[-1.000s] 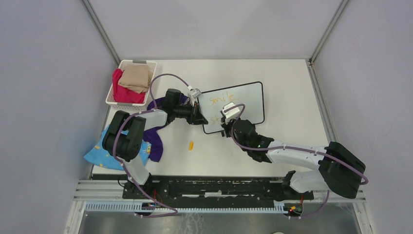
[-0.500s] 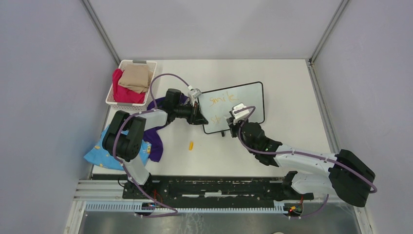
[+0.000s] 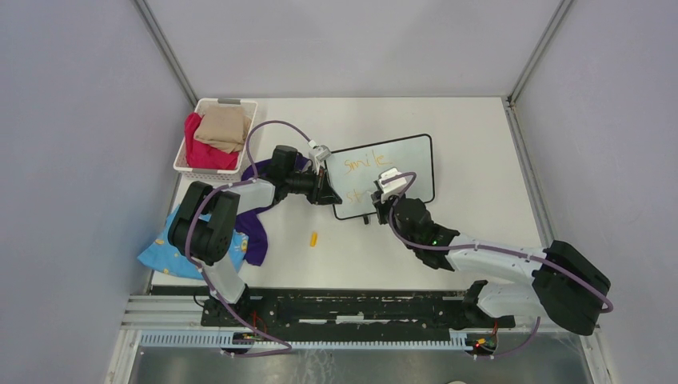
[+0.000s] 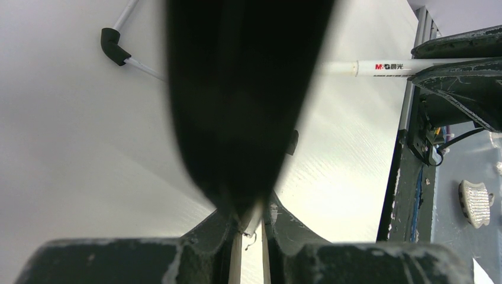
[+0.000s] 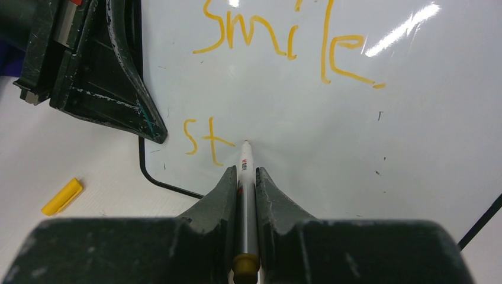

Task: Write a sentence on the whiteboard

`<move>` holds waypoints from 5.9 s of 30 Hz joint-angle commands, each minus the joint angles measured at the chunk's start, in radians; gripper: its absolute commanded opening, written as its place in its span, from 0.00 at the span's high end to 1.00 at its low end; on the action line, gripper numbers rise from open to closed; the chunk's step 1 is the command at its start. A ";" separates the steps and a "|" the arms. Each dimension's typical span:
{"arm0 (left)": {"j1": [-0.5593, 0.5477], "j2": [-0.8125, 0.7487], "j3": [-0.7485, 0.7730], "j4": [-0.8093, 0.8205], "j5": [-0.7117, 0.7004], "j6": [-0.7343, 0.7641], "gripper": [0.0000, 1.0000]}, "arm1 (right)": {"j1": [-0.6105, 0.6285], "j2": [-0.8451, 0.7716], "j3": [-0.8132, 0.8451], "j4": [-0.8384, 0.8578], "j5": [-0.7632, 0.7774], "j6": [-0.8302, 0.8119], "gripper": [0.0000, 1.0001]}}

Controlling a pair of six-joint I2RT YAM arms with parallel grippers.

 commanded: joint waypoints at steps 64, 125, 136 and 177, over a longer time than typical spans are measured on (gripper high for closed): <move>-0.048 0.059 0.001 -0.130 -0.125 0.094 0.98 | -0.021 0.008 0.030 -0.011 0.004 -0.006 1.00; -0.051 0.066 0.010 -0.142 -0.131 0.098 0.98 | -0.042 -0.047 -0.038 -0.024 0.026 0.023 1.00; -0.052 0.065 0.011 -0.143 -0.132 0.101 0.98 | -0.048 -0.090 0.021 -0.024 0.011 0.007 1.00; -0.057 0.072 0.014 -0.142 -0.135 0.101 0.98 | -0.072 -0.058 -0.088 -0.027 -0.090 0.073 1.00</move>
